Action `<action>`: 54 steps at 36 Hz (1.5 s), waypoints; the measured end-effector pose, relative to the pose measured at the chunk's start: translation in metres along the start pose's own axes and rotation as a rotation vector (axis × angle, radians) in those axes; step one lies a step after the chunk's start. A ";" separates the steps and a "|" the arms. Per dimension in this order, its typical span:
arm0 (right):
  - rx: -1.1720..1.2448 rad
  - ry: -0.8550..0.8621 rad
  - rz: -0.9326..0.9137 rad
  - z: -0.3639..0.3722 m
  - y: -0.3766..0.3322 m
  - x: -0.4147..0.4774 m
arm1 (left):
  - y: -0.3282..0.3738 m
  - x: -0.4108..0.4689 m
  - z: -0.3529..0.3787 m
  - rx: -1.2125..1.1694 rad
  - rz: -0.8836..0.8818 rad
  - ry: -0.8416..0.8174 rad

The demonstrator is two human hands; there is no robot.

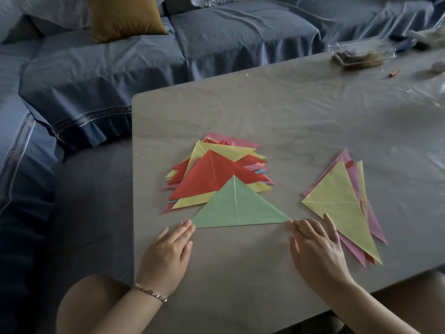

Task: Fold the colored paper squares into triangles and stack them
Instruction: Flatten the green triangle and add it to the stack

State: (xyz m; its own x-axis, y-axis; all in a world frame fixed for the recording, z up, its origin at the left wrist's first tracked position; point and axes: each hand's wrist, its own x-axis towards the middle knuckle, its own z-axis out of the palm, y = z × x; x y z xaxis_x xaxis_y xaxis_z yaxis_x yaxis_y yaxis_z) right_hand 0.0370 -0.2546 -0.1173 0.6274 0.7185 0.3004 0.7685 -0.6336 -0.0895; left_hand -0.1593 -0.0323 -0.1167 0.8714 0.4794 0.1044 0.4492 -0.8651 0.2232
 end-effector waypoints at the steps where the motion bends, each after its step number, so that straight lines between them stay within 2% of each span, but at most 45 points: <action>1: 0.004 -0.015 0.009 -0.001 -0.003 0.001 | -0.002 0.001 -0.002 0.027 0.005 0.030; 5: 0.075 -0.091 0.097 -0.013 -0.002 0.012 | 0.001 0.015 -0.011 0.086 -0.059 0.071; 8: 0.184 -0.042 0.232 -0.021 0.017 0.023 | 0.007 0.031 -0.018 0.023 -0.173 0.008; 10: 0.212 -0.033 0.354 -0.027 0.033 0.033 | 0.012 0.042 -0.019 -0.018 -0.232 0.023; 14: 0.186 -0.241 0.614 -0.036 0.061 0.052 | 0.029 0.057 -0.017 -0.052 -0.305 -0.093; 18: 0.111 -0.462 0.719 -0.036 0.071 0.067 | 0.034 0.064 -0.013 -0.067 -0.380 -0.207; 21: 0.104 -0.510 0.770 -0.033 0.071 0.072 | 0.033 0.068 -0.014 -0.179 -0.470 -0.250; 25: 0.083 -0.535 0.811 -0.033 0.071 0.078 | 0.034 0.073 -0.017 -0.245 -0.532 -0.290; 29: 0.119 -0.525 0.839 -0.033 0.069 0.080 | 0.043 0.073 -0.020 -0.226 -0.449 -0.246; 34: 0.324 -0.424 0.886 -0.032 0.069 0.079 | 0.055 0.074 -0.025 -0.259 -0.416 -0.243; 41: 0.436 -0.370 0.914 -0.027 0.071 0.072 | 0.083 0.062 -0.017 -0.040 -0.375 -0.372; 49: 0.428 -0.295 0.799 -0.025 0.067 0.065 | 0.095 0.077 -0.014 -0.166 -0.530 -0.462; 52: 0.428 -0.243 0.780 -0.025 0.066 0.060 | 0.095 0.077 -0.017 -0.131 -0.478 -0.426; 54: 0.439 -0.206 0.758 -0.026 0.065 0.055 | 0.096 0.078 -0.022 -0.102 -0.419 -0.330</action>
State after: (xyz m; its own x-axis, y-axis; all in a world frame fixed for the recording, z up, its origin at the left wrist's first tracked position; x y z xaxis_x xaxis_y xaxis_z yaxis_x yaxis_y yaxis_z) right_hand 0.1177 -0.2637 -0.0818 0.9633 0.2159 -0.1595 0.0912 -0.8220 -0.5622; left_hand -0.0531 -0.0745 -0.0659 0.6446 0.6943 -0.3200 0.7645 -0.5832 0.2747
